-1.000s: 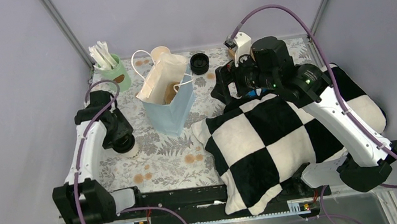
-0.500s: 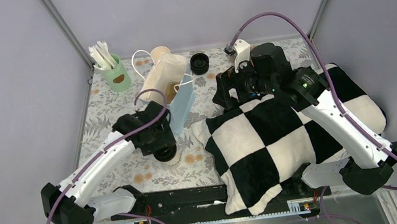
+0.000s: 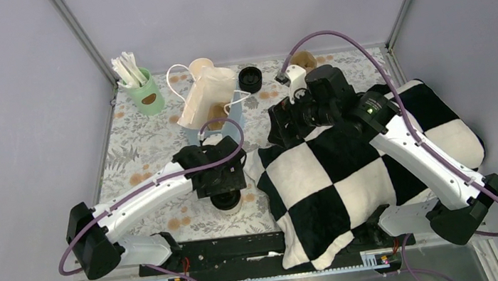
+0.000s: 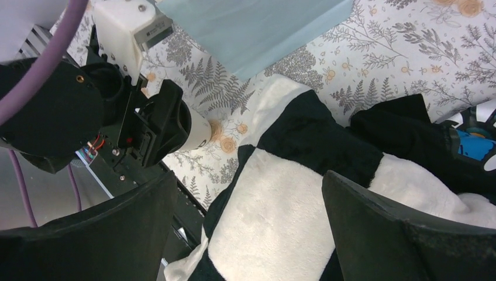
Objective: Pack the takeout coffee
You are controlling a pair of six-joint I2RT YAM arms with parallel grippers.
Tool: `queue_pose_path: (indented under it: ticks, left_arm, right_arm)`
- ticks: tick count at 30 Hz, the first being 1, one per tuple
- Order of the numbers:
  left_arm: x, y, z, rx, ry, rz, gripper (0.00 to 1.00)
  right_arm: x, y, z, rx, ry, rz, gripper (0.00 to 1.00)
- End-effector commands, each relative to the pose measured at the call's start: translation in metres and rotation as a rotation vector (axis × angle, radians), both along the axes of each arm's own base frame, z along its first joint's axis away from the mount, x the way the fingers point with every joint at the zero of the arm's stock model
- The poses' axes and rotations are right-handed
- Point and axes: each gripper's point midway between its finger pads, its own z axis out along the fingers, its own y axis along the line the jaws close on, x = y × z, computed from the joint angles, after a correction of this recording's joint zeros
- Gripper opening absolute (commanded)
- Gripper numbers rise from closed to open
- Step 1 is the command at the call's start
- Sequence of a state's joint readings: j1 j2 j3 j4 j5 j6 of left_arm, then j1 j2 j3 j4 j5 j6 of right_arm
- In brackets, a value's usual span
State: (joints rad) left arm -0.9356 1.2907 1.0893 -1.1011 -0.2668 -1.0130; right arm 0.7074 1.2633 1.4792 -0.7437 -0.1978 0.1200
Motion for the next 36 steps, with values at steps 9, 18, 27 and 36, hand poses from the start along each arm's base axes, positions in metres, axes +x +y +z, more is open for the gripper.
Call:
queue_pose_path:
  ticks: [9,18,27,36]
  left_arm:
    - [0.012,-0.015,0.059,-0.185,-0.186,-0.093,0.99]
    - [-0.004,0.025,0.122,-0.265,-0.342,-0.118,0.99]
    - [0.022,0.130,0.218,-0.137,-0.696,0.355,0.98]
    - [0.021,0.170,0.265,-0.248,-0.893,0.532,0.98]
  right_arm:
    - [-0.023,0.009,-0.023,-0.045,0.046,0.082,1.00]
    - [-0.056,0.060,-0.050,-0.133,0.023,0.237,0.98]
    - [-0.075,0.123,-0.104,-0.347,0.014,0.302,0.91]
    - [-0.080,0.155,-0.133,-0.473,-0.034,0.370,0.88]
